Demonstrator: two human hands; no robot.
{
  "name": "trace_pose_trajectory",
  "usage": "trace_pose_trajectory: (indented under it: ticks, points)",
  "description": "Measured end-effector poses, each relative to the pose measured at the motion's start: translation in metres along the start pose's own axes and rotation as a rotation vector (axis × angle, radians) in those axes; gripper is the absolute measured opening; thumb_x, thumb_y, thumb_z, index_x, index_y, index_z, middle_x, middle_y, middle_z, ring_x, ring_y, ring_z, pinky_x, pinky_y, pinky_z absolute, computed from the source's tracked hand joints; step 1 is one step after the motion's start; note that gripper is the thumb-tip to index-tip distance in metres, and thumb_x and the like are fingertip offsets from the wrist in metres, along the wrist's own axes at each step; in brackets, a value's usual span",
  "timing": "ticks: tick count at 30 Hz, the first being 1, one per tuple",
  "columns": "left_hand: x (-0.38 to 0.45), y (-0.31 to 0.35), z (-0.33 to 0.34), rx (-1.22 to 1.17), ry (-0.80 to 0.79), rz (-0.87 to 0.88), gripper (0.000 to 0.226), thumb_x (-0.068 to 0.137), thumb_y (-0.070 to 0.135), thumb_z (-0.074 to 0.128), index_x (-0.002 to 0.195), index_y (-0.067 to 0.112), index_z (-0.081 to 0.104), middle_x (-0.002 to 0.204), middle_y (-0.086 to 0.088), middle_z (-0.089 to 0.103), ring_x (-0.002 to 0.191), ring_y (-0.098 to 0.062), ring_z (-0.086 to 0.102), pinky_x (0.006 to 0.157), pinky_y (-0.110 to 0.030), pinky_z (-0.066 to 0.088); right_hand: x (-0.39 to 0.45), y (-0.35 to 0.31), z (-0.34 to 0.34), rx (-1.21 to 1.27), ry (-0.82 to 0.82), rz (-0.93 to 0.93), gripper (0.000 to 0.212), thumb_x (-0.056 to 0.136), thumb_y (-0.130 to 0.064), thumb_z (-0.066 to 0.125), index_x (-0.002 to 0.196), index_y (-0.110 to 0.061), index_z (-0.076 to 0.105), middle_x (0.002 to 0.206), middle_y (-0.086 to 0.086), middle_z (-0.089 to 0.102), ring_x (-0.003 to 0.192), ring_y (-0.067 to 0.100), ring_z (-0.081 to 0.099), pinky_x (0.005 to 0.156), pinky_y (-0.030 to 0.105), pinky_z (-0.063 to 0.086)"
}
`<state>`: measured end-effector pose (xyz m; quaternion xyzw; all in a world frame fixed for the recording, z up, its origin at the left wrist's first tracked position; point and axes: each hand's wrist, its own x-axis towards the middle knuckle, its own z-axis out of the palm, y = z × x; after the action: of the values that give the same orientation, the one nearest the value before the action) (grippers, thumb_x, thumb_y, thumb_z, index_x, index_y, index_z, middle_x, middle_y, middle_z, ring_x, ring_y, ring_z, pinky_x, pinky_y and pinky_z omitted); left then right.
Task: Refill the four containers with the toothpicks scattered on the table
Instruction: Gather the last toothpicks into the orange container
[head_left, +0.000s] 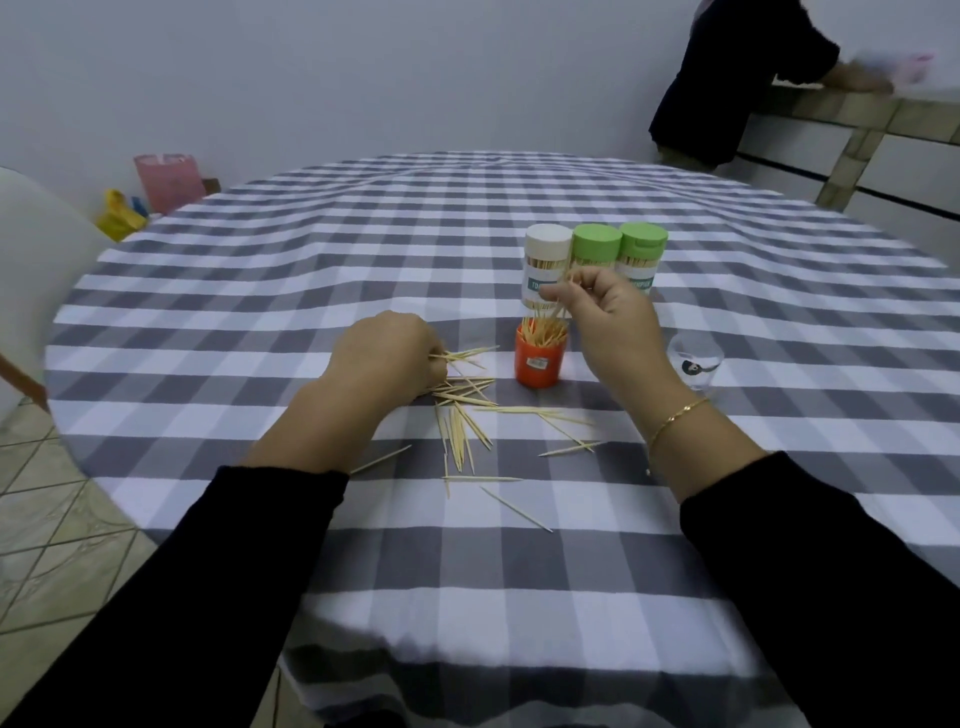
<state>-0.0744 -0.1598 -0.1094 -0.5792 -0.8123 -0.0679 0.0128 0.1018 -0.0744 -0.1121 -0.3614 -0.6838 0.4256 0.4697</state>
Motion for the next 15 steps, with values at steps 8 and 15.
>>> trace_pose_trajectory:
  ticks: [8,15]
  points:
    - [0.009,-0.002,-0.003,-0.402,0.042,0.016,0.025,0.097,0.036,0.055,0.101,0.021,0.075,0.074,-0.009,0.067,0.057,-0.014,0.046,0.052,-0.026,0.034,0.003,0.017,0.003,-0.038,-0.031,0.091,0.013,0.091,-0.015,0.06,0.081,-0.021,0.064,0.134,-0.003,0.05,0.12,0.012,0.046,0.104,0.032,0.04]
    - [0.014,0.011,0.003,-0.723,0.067,-0.033,0.026,0.099,0.028,0.052,0.099,0.013,0.073,0.09,-0.003,0.071,0.074,-0.02,0.061,0.058,-0.02,0.042,-0.001,0.023,0.004,-0.024,-0.063,0.129,0.004,0.091,-0.018,0.06,0.091,-0.02,0.063,0.108,-0.002,0.062,0.105,0.014,0.056,0.092,0.029,0.047]
